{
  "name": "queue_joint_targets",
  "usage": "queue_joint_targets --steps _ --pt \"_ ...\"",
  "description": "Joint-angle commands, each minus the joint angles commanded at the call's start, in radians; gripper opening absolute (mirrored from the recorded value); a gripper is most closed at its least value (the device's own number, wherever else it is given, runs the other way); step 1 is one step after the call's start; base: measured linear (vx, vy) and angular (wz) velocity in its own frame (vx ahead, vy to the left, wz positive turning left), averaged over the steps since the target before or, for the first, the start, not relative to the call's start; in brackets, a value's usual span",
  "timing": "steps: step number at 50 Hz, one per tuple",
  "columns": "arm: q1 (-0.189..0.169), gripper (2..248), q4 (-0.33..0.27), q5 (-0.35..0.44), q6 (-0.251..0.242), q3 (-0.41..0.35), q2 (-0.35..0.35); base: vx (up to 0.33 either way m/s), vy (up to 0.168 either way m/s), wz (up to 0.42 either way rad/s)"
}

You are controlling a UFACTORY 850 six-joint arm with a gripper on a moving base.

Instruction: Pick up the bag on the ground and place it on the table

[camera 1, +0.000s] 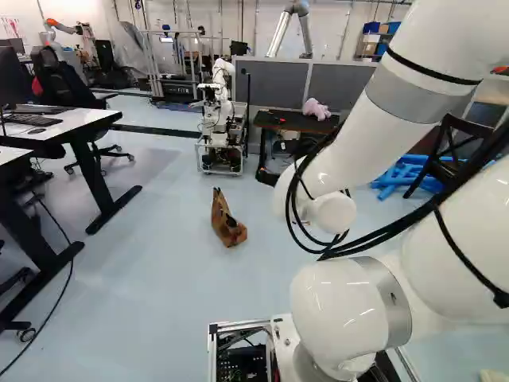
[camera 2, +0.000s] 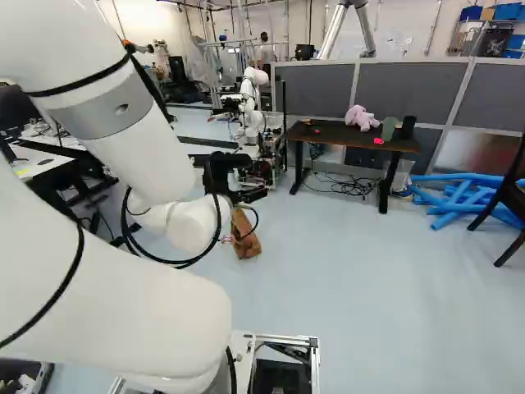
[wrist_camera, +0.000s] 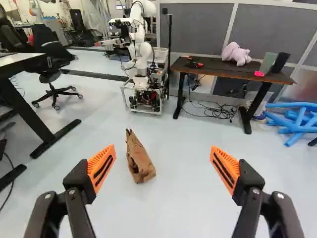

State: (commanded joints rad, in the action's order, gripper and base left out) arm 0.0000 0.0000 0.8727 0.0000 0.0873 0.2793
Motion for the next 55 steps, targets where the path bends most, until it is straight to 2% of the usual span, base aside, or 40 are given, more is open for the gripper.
queue_joint_targets --steps 13,55 --pt "0.0 247 0.0 0.0 0.0 0.0 0.0 0.157 -0.019 0.039" --pt "0.0 247 0.0 0.0 0.0 0.0 0.0 0.132 0.034 0.159"
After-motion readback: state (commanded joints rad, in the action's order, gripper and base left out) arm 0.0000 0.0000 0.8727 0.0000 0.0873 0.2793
